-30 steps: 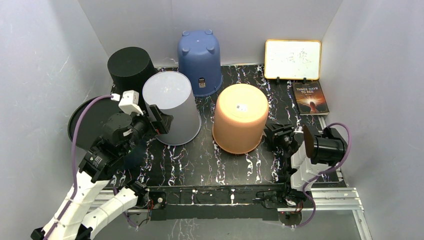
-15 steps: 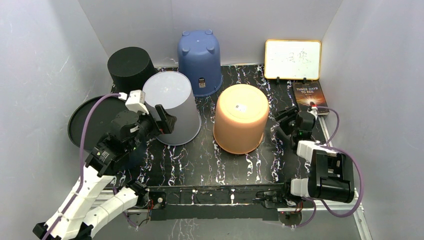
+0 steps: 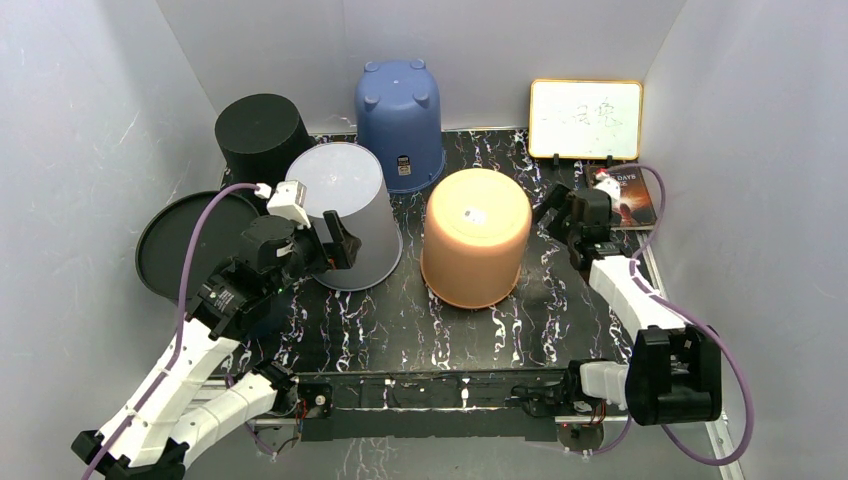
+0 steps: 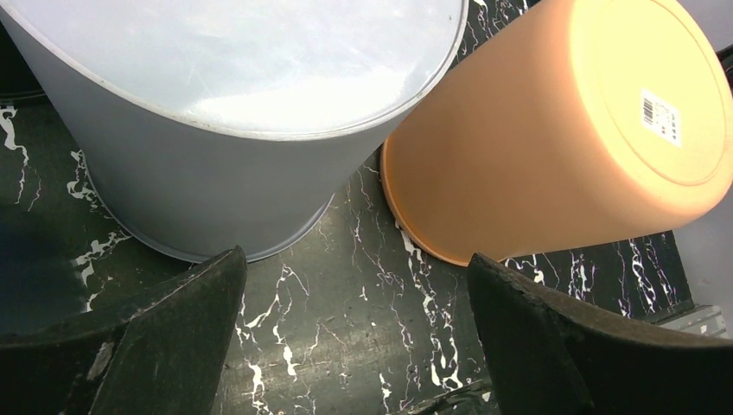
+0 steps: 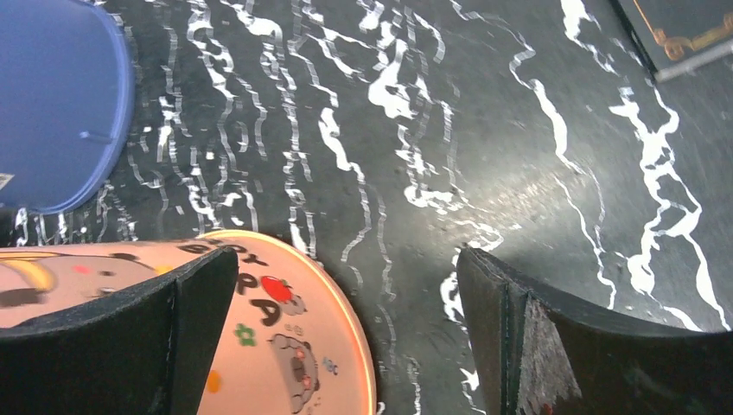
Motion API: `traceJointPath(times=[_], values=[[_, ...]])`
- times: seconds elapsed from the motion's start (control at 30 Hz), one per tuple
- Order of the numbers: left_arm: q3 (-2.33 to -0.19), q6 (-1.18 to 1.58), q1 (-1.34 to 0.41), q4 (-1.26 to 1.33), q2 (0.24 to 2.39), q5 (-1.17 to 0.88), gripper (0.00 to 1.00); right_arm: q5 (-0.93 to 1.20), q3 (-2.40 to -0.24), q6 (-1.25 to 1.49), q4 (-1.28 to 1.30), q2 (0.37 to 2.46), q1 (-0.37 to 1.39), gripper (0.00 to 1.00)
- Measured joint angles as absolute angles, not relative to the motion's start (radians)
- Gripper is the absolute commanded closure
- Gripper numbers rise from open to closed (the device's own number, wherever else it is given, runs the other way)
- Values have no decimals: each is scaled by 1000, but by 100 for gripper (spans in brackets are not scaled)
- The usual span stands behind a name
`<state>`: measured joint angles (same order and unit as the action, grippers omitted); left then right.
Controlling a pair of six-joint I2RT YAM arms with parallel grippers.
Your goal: Turn the large container upside down
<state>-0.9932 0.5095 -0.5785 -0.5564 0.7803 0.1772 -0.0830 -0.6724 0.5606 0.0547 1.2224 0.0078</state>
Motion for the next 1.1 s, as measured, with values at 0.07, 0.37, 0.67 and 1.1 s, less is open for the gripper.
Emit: traceJointPath(times=[0.07,0.37,0.67,1.1], values=[[-993,509,-579,-556,781,175,2,-121,-736,534,110,1216,61,2],[-993,509,-579,-558,804,163,2,-175,-1010,433,236,1209,182,2],[-986,505,-579,-570,815,150,2,-227,-1077,328,345,1201,254,2],[-979,510,-579,-584,797,145,2,-237,-1155,222,342,1081,278,2]])
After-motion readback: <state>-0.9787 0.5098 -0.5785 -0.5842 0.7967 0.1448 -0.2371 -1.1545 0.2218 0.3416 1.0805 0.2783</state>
